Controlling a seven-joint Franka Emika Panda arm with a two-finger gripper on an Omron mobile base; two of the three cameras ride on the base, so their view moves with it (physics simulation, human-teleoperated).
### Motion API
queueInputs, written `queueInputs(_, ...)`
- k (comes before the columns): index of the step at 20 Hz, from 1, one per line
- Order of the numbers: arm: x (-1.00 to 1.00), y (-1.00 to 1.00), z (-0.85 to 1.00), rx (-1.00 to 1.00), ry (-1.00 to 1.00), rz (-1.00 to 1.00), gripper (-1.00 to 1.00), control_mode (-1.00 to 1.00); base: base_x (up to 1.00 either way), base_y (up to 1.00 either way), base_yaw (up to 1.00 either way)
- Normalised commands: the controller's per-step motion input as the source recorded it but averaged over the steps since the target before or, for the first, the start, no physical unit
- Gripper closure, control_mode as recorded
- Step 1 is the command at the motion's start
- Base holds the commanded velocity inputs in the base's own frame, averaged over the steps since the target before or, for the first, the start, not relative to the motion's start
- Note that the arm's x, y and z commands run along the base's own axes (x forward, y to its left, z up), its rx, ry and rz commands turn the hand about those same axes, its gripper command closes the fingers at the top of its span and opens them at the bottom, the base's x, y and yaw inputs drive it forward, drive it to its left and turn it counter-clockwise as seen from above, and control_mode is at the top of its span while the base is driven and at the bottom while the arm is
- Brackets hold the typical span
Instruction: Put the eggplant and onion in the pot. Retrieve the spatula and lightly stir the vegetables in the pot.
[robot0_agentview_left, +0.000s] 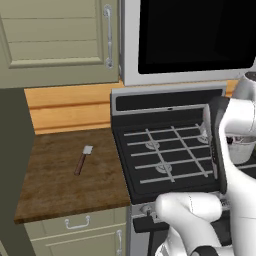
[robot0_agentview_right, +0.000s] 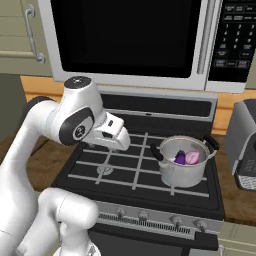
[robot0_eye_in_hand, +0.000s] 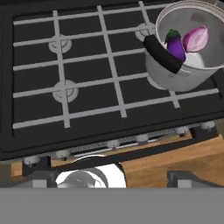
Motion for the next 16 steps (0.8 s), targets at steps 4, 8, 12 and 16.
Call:
queueInputs(4,-0.07,1.0,0.0,0.0,0.23,0.15,-1.0,-1.0,0.0,0.0,0.0)
queueInputs(8,-0.01,1.0,0.0,0.03,0.2,0.14,-1.0,-1.0,0.0,0.0,0.0)
queueInputs(12,0.0,1.0,-0.14,0.07,0.19,0.12,-1.0,-1.0,0.0,0.0,0.0)
queueInputs(16,0.06,0.93,-0.33,0.11,0.04,0.02,-1.0,-1.0,0.0,0.0,0.0)
